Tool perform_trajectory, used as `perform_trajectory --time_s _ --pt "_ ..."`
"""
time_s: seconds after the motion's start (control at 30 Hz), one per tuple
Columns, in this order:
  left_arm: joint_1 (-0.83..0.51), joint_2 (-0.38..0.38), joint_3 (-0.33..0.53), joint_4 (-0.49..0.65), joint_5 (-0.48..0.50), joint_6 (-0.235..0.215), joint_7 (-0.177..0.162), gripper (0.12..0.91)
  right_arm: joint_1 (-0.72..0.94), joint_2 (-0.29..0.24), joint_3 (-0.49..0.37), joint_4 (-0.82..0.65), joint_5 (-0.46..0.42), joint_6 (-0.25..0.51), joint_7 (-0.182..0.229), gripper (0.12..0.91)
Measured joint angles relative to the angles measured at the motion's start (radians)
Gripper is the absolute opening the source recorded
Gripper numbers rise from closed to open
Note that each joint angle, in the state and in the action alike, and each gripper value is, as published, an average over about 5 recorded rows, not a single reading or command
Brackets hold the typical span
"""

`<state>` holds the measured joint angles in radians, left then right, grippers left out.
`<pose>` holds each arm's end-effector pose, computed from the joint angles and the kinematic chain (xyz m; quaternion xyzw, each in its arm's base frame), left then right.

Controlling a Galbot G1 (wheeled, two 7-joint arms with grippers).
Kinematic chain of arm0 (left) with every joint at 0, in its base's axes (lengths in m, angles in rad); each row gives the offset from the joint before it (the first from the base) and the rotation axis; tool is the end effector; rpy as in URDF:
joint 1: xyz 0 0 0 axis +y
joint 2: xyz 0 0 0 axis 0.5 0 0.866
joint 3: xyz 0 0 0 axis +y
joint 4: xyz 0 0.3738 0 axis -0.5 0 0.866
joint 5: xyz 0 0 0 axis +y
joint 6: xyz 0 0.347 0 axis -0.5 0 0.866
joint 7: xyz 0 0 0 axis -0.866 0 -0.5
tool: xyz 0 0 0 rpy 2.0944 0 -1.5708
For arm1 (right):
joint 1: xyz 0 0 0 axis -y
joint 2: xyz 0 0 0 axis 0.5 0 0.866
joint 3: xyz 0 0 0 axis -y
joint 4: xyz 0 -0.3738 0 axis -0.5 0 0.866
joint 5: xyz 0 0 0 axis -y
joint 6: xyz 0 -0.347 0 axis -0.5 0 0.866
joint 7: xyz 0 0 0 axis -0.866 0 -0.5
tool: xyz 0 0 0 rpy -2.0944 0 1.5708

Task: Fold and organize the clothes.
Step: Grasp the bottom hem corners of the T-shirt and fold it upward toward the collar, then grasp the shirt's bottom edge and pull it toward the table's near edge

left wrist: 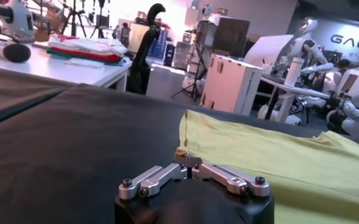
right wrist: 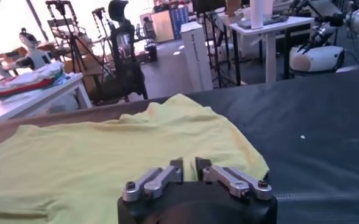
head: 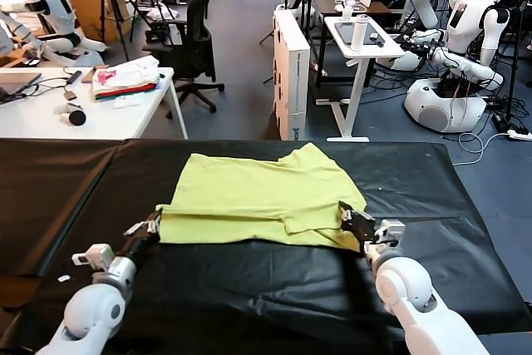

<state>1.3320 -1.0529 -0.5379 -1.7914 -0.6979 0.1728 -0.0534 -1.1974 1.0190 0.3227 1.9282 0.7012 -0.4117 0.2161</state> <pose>0.2529 0.1517 -0.3412 -0.0256 -0.9866 0.0880 0.1350 0.2777 -0.0771 -0.2938 0.0892 -0.9758 -0.0454 0.1943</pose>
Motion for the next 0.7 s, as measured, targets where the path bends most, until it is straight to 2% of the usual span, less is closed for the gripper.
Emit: perform_trajectory --time_s 0.1,0.2,0.27,0.4,0.7 --pt "0.009 0.002 -0.007 -0.007 -0.003 0.010 -0.006 0.740 -0.048 -0.034 0.024 0.048 -0.027 -0.004 -0.010 0.899" --pt "0.030 0.006 -0.020 -0.026 -0.019 0.027 -0.012 0.869 -0.103 -0.072 0.049 0.092 -0.038 -0.006 -0.017 0.906" --pt "0.055 0.009 -0.028 -0.049 -0.030 0.038 -0.013 0.897 -0.137 -0.094 0.065 0.118 -0.039 -0.010 -0.022 0.907" --pt "0.112 0.003 -0.036 -0.100 -0.027 0.054 -0.015 0.906 -0.191 -0.124 0.088 0.149 -0.042 -0.015 -0.040 0.907" --pt "0.157 -0.021 -0.032 -0.129 0.001 0.074 -0.023 0.907 -0.269 -0.143 0.097 0.170 -0.045 -0.022 -0.057 0.907"
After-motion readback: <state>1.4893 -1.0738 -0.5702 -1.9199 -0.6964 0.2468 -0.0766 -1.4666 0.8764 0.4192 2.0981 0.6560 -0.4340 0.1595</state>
